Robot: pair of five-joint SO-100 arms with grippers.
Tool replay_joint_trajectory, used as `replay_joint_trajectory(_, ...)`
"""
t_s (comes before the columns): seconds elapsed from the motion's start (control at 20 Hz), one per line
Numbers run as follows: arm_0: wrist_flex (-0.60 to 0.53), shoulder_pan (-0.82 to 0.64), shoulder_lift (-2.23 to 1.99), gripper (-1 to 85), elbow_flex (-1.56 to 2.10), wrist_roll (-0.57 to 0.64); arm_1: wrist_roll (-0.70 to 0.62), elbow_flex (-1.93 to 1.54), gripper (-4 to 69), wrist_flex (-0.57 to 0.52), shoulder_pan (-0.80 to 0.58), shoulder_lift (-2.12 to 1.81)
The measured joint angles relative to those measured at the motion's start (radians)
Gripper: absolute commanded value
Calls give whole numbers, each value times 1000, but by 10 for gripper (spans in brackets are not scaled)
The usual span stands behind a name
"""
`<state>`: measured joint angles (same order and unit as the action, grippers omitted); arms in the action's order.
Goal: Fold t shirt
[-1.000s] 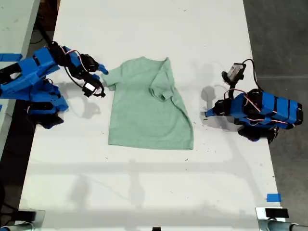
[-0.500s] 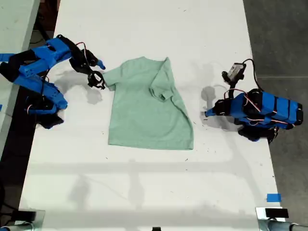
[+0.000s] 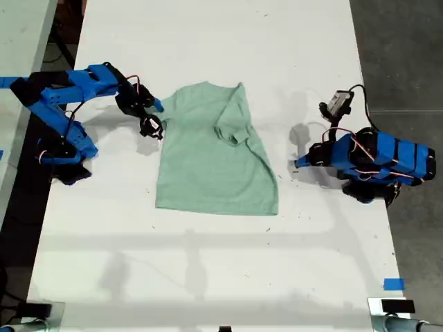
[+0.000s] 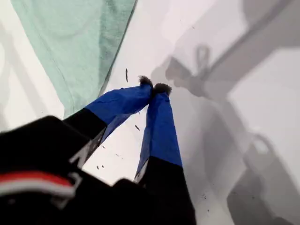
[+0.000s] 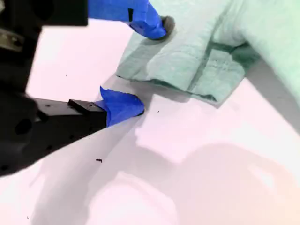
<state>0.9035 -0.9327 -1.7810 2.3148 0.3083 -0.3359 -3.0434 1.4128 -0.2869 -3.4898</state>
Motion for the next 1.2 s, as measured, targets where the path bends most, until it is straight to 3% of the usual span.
replay_joint_trajectory(0.1, -3, 2, 38, 76, 0, -3, 0, 0, 14, 0, 0, 0)
replay_joint_trajectory(0.3, -5, 0, 44, -1, 0, -3, 0, 0, 14, 0, 0, 0)
replay_joint_trajectory(0.55, 6, 0, 37, -1, -49, -12, 0, 0, 14, 0, 0, 0)
replay_joint_trajectory(0.75, 156, 41, 84, -1, -261, -34, 0, 0, 14, 0, -6, 0)
replay_joint_trajectory(1.0, 465, 158, 408, -1, -867, -37, 0, 0, 14, 0, -9, 0)
replay_joint_trajectory(1.2, 546, 184, 446, -1, -1097, -55, 0, 0, 14, 0, -9, 0)
